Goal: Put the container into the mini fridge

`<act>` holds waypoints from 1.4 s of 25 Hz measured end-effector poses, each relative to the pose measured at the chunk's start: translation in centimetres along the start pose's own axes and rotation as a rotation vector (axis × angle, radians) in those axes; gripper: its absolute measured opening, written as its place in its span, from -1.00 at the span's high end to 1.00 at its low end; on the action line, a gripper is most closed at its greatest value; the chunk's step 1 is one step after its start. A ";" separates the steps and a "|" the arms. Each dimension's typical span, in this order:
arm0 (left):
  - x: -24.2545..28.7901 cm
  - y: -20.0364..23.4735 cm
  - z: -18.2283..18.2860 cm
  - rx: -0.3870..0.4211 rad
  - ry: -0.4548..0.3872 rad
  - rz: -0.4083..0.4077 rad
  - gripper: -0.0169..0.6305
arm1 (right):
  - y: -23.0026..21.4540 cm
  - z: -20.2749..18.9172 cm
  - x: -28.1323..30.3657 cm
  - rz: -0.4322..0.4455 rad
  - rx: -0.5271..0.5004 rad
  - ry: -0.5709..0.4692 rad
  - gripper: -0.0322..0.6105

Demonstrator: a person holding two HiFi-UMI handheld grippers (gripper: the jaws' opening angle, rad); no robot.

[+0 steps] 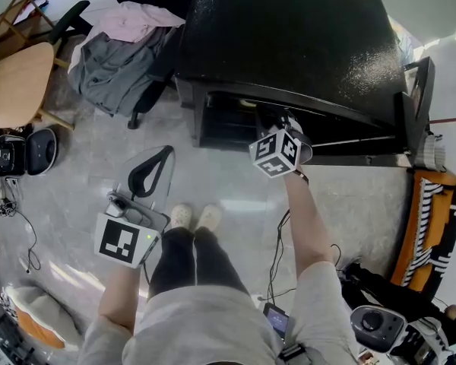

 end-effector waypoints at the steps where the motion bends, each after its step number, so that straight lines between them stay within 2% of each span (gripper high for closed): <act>1: 0.0 -0.1 0.1 0.003 -0.001 -0.005 0.95 | 0.1 0.2 -0.5 -0.001 0.036 -0.019 0.90; 9: -0.4 -1.0 1.1 0.020 -0.005 -0.056 0.94 | 1.2 1.5 -4.9 -0.017 0.312 -0.146 0.90; 18: -0.9 -3.3 2.8 0.040 -0.016 -0.150 0.94 | 3.0 3.5 -12.1 -0.078 0.527 -0.273 0.90; 35: -3.3 -6.5 6.5 0.101 -0.041 -0.263 0.95 | 4.2 6.5 -25.6 -0.256 0.728 -0.457 0.90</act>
Point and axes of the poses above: the fingertips, and each gripper's own axes: x forward along the fingers, y to its left, z out of its top, the point moved 2 cm from there along -x, backward along the fingers, and after that the axes turned 1 degree about z, right-handed, at the moved point
